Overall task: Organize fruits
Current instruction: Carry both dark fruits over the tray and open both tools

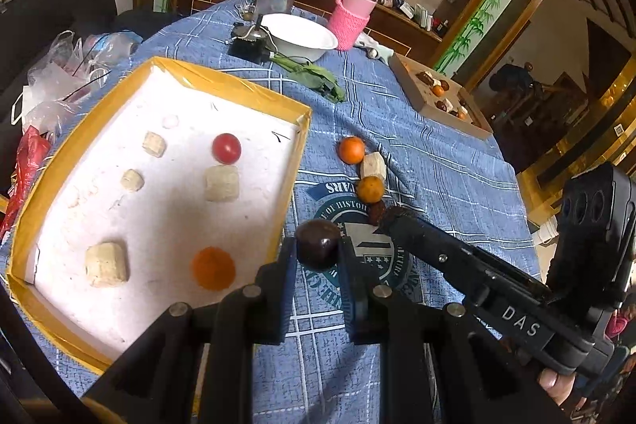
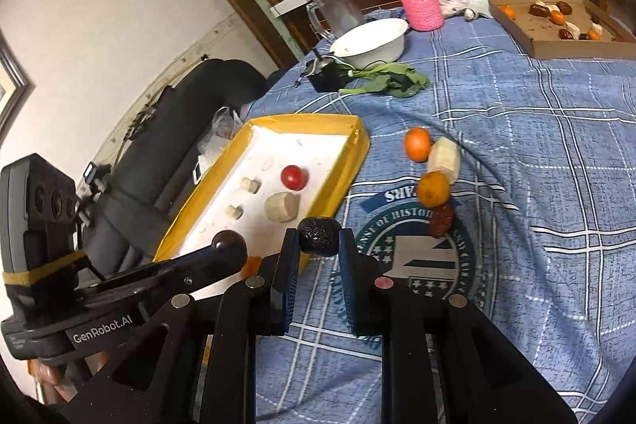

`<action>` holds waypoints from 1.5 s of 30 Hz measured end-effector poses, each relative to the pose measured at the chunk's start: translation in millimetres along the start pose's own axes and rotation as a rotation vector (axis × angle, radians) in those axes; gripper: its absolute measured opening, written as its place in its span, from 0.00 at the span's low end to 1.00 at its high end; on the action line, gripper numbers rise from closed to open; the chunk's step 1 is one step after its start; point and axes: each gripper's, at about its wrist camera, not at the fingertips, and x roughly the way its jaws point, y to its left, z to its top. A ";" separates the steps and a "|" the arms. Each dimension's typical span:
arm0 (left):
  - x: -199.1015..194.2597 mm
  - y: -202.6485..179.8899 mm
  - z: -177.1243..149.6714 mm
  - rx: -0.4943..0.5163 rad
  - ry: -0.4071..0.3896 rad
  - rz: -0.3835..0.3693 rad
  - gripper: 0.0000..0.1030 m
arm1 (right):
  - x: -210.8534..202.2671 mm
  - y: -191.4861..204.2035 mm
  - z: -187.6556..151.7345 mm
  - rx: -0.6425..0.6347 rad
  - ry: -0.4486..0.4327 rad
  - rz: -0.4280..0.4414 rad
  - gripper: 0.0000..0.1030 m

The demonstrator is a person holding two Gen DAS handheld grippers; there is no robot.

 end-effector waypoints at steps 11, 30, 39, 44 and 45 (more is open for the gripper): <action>-17.2 1.9 -12.9 -0.003 -0.023 0.004 0.22 | -10.2 11.3 -12.6 -0.009 -0.009 0.000 0.18; -70.4 49.2 -21.6 -0.091 -0.106 0.011 0.22 | -25.9 44.9 -28.9 -0.051 -0.036 0.022 0.18; -55.1 86.2 6.5 -0.129 -0.103 0.041 0.22 | 8.4 52.5 -10.6 -0.070 0.013 0.021 0.18; -35.2 101.4 45.7 -0.112 -0.092 0.063 0.22 | 38.7 47.8 21.5 -0.045 0.026 0.008 0.18; -28.8 104.6 53.1 -0.112 -0.081 0.061 0.22 | 47.0 45.6 29.3 -0.039 0.031 0.000 0.18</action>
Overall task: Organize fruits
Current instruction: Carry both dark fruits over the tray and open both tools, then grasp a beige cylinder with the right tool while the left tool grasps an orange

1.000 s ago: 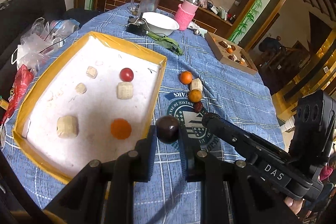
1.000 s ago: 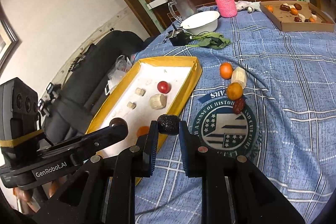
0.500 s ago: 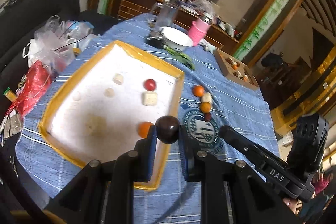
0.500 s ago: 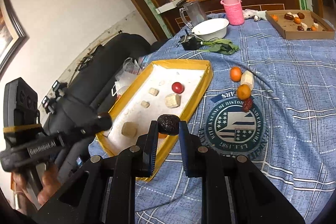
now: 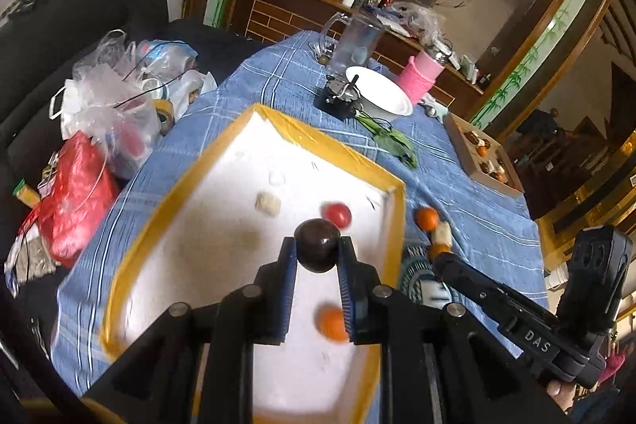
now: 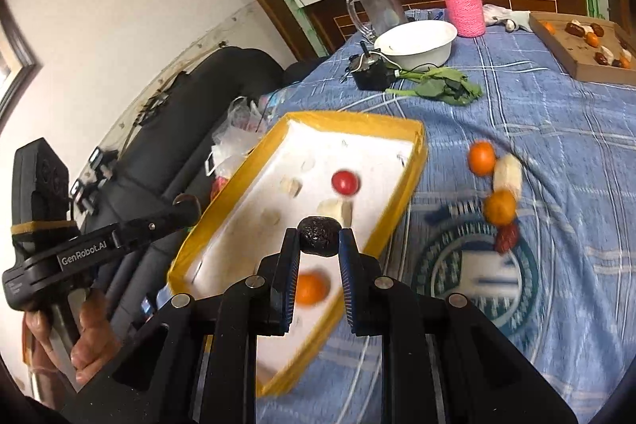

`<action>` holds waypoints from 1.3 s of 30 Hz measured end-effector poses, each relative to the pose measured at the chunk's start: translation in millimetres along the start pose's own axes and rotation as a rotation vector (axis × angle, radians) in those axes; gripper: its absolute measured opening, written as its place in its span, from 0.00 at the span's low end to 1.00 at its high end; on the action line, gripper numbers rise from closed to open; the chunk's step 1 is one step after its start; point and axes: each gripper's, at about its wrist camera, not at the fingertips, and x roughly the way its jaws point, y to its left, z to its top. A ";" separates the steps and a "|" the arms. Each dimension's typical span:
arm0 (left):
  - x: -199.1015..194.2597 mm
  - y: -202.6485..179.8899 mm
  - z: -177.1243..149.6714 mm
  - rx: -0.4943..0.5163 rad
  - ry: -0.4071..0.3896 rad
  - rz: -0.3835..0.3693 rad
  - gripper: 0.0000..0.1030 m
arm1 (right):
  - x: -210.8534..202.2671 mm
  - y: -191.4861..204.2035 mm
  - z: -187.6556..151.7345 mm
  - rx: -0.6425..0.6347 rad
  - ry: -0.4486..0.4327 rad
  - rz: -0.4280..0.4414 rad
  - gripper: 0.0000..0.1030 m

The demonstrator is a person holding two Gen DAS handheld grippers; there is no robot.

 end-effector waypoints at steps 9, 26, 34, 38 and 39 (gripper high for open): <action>89.8 11.4 57.8 0.069 0.115 0.070 0.22 | 86.1 -28.8 53.0 0.099 0.111 -0.114 0.18; 166.5 24.3 70.0 0.101 0.241 0.163 0.38 | 139.4 -29.4 62.3 0.004 0.200 -0.234 0.19; 120.8 11.6 71.0 0.066 0.154 0.156 0.61 | 83.9 -37.3 67.1 0.102 0.127 0.005 0.46; 70.8 -18.2 53.1 0.074 0.050 0.131 0.68 | 23.5 -38.4 59.9 0.068 0.042 0.046 0.54; 57.7 -28.2 44.7 0.079 0.029 0.116 0.68 | 7.3 -42.1 55.5 0.062 0.029 0.057 0.54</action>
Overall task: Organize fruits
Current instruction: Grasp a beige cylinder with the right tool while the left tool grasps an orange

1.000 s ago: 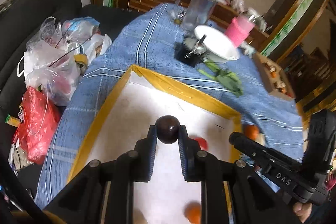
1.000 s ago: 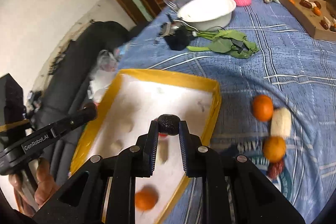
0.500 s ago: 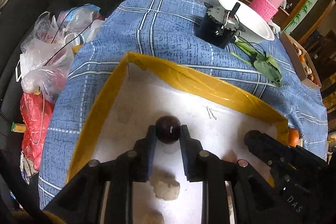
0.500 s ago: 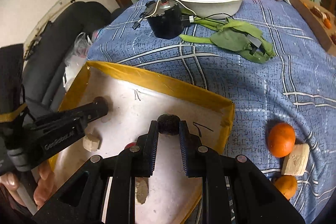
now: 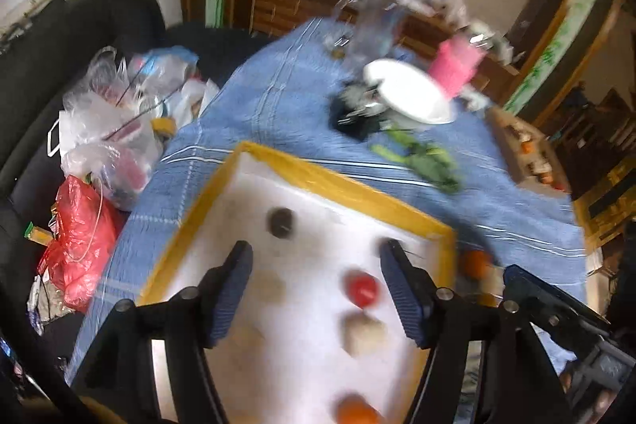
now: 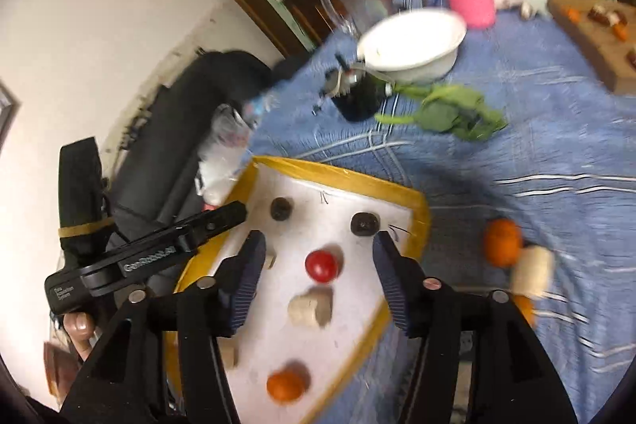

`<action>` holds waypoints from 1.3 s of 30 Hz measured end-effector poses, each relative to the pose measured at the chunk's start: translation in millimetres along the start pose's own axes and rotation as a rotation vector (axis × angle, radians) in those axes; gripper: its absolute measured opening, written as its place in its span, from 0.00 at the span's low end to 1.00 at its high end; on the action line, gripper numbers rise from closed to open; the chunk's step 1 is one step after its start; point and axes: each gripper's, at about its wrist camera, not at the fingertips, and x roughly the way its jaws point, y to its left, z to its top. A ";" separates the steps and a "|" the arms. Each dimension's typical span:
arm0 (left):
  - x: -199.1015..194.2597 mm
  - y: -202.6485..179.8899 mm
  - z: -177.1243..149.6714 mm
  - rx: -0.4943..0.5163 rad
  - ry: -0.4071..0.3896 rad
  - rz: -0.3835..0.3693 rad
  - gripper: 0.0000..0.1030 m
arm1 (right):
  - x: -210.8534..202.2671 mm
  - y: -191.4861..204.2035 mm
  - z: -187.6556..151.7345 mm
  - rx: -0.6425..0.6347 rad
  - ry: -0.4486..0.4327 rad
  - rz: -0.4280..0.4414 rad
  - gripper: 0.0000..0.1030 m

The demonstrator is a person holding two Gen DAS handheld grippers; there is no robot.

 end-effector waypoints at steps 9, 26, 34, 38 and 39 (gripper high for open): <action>-29.2 -71.1 -47.7 0.060 -0.012 -0.098 0.69 | -74.3 -56.4 -41.8 -0.001 -0.056 -0.004 0.55; 62.0 -163.7 -75.0 0.156 0.206 -0.132 0.60 | -54.3 -150.4 -60.7 0.242 -0.089 0.051 0.34; 105.5 -183.8 -70.0 0.151 0.293 -0.120 0.33 | -55.3 -157.1 -61.9 0.260 -0.102 0.022 0.35; 101.9 -177.0 -70.0 0.113 0.298 -0.138 0.30 | -56.1 -153.0 -61.9 0.243 -0.104 0.021 0.35; 97.1 -173.0 -69.1 0.101 0.292 -0.152 0.30 | -55.9 -151.5 -61.7 0.237 -0.103 0.025 0.35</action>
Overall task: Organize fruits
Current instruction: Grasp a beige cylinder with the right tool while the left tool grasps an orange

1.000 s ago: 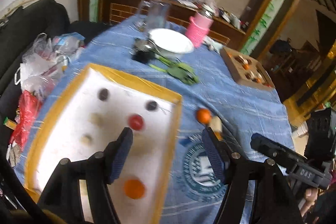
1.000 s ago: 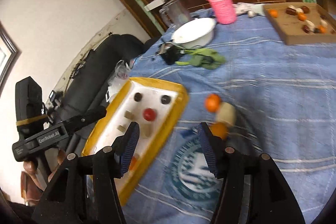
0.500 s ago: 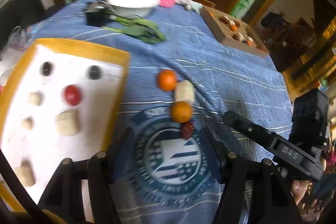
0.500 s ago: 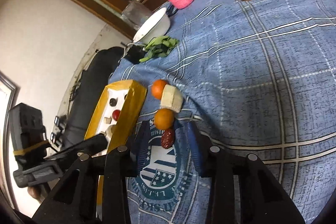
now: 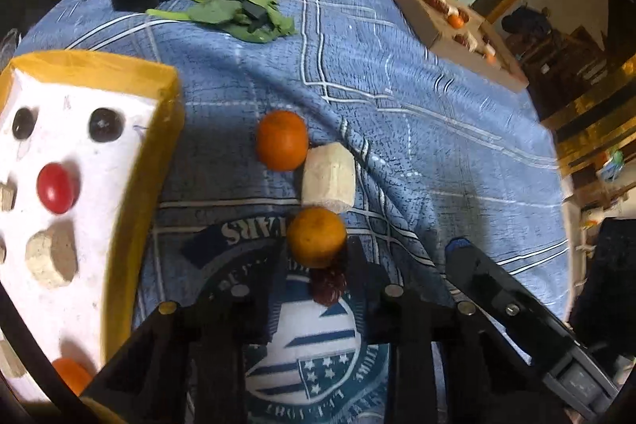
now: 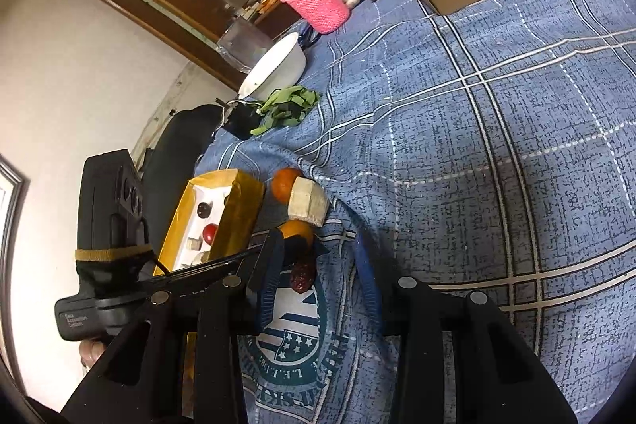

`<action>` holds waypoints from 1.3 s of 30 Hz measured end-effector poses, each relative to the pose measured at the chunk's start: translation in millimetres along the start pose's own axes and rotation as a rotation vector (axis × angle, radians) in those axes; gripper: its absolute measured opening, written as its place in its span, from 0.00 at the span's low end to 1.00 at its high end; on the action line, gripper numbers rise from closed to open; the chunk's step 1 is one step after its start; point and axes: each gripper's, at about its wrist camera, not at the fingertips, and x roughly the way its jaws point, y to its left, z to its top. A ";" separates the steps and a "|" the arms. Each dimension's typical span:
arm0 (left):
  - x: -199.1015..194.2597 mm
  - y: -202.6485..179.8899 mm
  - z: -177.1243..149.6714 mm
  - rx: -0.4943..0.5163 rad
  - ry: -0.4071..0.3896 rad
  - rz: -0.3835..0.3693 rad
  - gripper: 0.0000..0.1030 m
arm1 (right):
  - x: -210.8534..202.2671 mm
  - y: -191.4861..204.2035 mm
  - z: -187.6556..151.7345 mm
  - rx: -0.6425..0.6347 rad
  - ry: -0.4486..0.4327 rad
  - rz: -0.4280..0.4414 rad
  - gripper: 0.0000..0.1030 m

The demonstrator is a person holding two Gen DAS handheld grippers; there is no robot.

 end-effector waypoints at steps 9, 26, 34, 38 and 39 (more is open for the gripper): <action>-59.0 38.0 -29.8 -0.061 -0.088 -0.052 0.30 | 51.0 21.7 18.8 0.006 0.136 -0.042 0.40; -79.2 58.4 -39.9 -0.098 -0.109 -0.110 0.30 | 53.7 17.0 11.6 0.063 0.125 -0.097 0.28; -93.5 65.5 -49.1 -0.085 -0.127 -0.119 0.30 | 12.6 47.8 -7.9 0.042 0.038 -0.087 0.28; -108.0 70.8 -52.6 -0.084 -0.154 -0.131 0.30 | 0.3 79.8 -12.3 -0.022 0.005 -0.067 0.28; -111.8 72.1 -53.5 -0.084 -0.161 -0.135 0.30 | -1.8 90.1 -13.7 -0.043 -0.001 -0.062 0.28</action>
